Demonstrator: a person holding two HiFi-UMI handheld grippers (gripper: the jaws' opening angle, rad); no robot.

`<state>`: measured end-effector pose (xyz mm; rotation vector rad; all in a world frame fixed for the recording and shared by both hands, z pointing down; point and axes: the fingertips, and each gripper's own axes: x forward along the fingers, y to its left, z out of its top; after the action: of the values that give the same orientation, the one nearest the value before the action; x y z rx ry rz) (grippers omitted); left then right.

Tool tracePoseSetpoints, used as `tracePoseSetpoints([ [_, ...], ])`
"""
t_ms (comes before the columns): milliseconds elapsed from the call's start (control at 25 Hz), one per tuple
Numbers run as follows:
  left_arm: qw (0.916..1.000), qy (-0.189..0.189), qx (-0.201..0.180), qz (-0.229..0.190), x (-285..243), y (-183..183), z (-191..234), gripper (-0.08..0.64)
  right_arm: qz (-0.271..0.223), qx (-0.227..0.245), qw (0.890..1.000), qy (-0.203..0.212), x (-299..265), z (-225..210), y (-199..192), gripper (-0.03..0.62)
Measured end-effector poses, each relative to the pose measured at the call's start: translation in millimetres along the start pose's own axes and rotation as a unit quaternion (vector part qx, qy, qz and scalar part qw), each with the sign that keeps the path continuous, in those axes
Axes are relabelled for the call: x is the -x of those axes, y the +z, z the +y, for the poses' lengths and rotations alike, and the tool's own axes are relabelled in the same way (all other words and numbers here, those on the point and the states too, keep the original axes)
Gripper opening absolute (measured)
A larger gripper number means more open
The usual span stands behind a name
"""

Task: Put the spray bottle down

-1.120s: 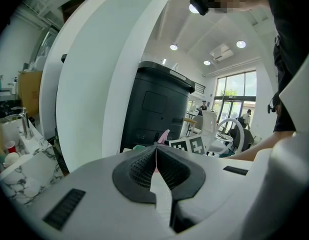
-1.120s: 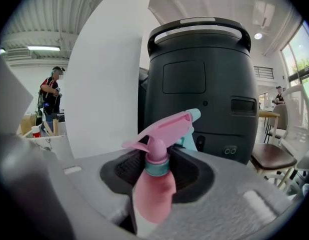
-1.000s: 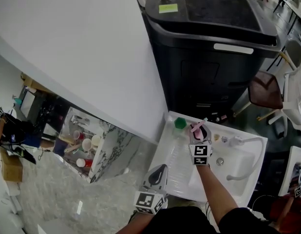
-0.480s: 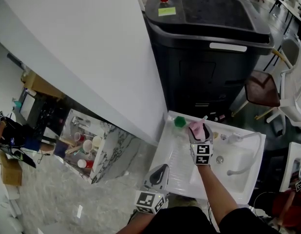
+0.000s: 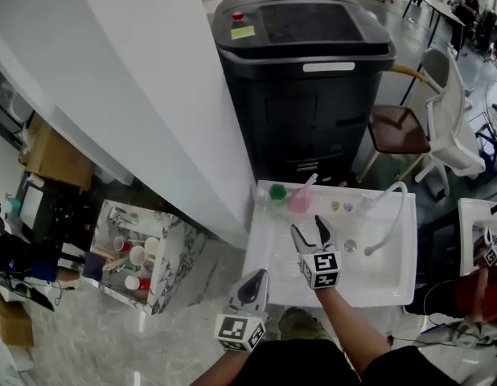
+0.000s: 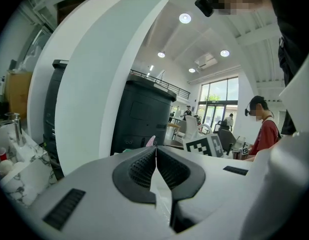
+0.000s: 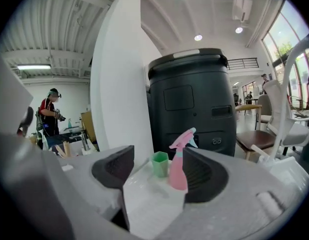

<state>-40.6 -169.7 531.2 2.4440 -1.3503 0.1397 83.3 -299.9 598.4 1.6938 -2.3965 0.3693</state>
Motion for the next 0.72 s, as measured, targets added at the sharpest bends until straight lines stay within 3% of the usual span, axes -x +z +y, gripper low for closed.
tracePoseSetpoints([
  [120,1.0000,-0.006,0.000,-0.005,29.7,-0.9,-0.5,0.021,-0.012,-0.013,1.000,0.016,49.1,37.9,10.4,0.263],
  [400,0.9992,-0.039,0.005,-0.003,103.2,-7.1,-16.0,0.021,-0.019,-0.053,0.998,0.003,173.7,112.8,10.2,0.052],
  [560,0.9982,-0.055,-0.013,-0.020,150.0,-0.3,-29.8,0.021,-0.053,-0.064,0.997,0.002,231.1,154.8,15.8,0.000],
  [720,0.9958,-0.084,-0.031,-0.016,179.1,-11.0,-46.6,0.021,-0.046,-0.059,0.997,-0.007,274.5,184.1,7.0,-0.002],
])
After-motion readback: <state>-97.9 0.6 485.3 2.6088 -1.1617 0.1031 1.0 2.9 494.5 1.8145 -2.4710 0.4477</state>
